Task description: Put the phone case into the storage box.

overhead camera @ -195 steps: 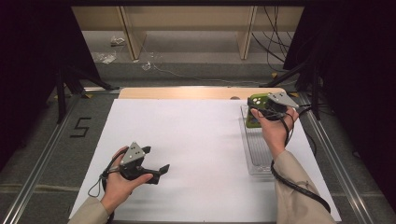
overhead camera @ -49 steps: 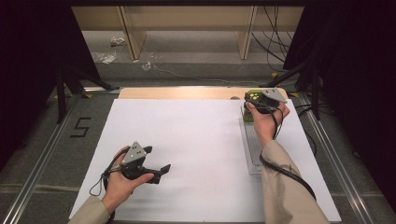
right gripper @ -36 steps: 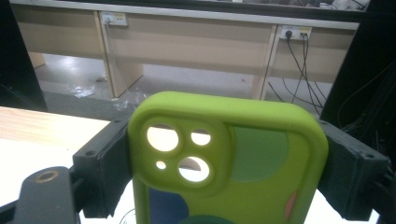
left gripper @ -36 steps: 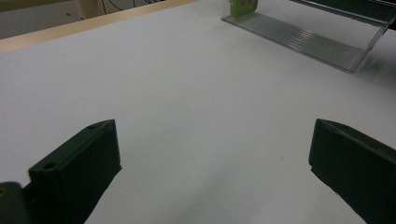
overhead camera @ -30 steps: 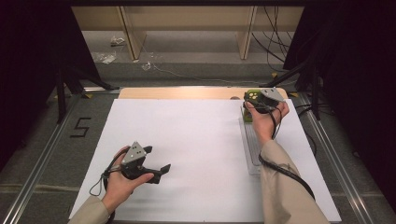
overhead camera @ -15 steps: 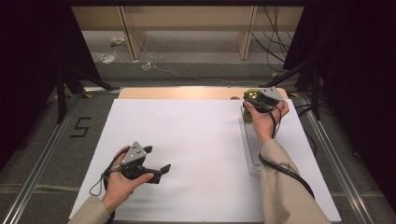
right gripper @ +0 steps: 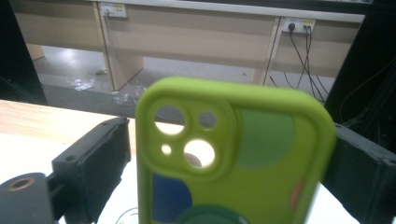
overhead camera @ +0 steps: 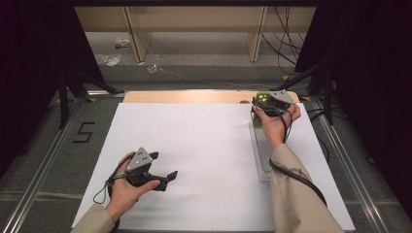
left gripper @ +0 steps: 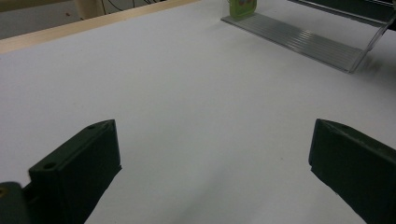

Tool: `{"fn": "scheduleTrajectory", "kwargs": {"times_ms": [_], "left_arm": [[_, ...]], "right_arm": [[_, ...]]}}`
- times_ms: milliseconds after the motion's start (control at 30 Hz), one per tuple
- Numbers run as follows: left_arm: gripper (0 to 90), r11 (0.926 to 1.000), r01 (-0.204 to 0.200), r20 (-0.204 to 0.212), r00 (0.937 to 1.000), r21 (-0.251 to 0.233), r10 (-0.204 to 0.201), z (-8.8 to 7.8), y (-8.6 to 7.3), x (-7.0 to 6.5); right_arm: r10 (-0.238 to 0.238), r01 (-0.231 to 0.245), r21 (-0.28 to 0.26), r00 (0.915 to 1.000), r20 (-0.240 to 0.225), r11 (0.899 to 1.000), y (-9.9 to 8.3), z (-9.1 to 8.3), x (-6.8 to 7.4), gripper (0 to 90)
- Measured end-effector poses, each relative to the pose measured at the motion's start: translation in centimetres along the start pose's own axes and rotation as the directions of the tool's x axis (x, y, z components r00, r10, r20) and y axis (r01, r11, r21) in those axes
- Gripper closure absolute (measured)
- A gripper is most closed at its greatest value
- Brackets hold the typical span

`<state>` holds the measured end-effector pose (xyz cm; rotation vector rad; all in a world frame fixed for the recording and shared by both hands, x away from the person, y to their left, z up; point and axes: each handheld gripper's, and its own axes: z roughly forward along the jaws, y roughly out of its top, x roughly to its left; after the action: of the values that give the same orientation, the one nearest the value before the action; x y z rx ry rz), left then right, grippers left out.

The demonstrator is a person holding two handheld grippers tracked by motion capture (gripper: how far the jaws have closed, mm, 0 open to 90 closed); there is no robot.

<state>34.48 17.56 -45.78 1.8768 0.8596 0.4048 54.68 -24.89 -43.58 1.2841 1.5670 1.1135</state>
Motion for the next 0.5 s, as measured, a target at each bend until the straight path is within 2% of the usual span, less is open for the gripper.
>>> {"fn": "scheduleTrajectory", "kwargs": {"times_ms": [500], "left_arm": [[1.4,1.0000,-0.001,0.001,1.0000,0.002,0.001,0.06,0.01,0.00]], "right_arm": [[0.000,0.000,0.028,1.0000,-0.008,1.000,0.01,-0.02,0.07,4.5]]}}
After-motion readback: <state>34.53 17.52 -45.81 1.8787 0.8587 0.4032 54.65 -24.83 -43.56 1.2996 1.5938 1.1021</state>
